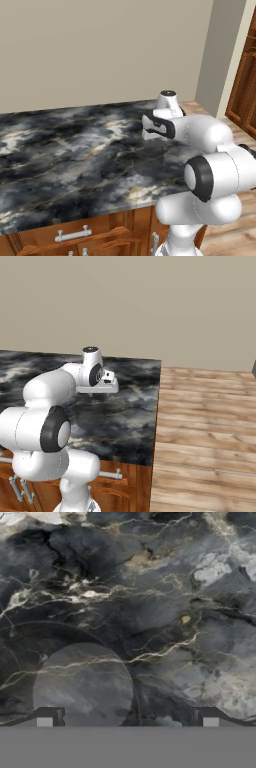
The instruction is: Pick the jar and kettle and place them in the sink. Then turn on the water.
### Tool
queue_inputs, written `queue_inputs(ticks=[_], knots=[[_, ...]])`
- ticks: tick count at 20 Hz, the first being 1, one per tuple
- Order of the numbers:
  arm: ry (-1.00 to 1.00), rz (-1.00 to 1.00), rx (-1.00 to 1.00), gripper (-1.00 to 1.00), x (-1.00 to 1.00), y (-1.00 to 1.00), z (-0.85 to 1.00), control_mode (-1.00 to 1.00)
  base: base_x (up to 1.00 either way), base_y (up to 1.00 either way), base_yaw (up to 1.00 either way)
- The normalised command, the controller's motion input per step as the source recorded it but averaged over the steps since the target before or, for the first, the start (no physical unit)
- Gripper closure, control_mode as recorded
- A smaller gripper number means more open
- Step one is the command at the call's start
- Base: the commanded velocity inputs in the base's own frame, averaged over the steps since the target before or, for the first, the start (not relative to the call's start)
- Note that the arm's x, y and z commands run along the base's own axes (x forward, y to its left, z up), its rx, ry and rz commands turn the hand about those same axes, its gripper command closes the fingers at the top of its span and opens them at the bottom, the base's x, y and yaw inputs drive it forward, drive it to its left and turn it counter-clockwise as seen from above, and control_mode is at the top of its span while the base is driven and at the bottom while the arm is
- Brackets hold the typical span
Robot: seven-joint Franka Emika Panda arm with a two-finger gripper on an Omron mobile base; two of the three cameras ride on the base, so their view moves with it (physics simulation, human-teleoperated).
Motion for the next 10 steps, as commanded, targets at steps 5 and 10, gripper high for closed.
queue_inputs(ticks=[5, 10], knots=[[0.00, 0.00, 0.00, -1.00, 0.06, 0.00, -0.21, -1.00, 0.00, 0.00, 0.00], [0.00, 0.00, 0.00, -1.00, 0.06, 0.00, -0.17, -1.00, 0.00, 0.00, 0.00]])
